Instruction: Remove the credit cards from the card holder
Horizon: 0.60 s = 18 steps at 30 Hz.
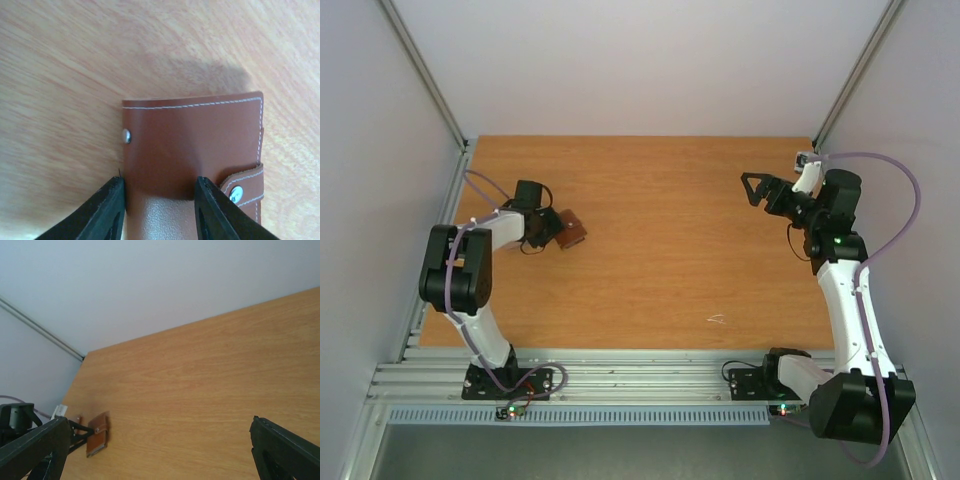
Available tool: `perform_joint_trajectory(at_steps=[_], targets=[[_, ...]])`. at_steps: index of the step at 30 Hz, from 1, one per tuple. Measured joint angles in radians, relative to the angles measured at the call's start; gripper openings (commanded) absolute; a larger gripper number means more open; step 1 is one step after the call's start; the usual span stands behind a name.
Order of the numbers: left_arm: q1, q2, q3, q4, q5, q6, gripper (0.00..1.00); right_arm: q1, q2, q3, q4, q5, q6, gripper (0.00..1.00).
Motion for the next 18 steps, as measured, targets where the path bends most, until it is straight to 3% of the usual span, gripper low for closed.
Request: perform_joint_trajectory(at_steps=[3,6,18], targets=[[-0.014,0.011,-0.005,0.042,-0.007,0.025,0.23,0.000,0.000,0.001,-0.024,-0.003,-0.005,0.99],[-0.020,0.019,-0.013,0.090,-0.009,0.052,0.02,0.000,0.000,0.001,-0.041,-0.003,-0.011,0.99],[-0.024,0.006,-0.078,0.259,0.127,0.117,0.00,0.042,0.047,0.051,-0.114,0.010,-0.037,0.95]])
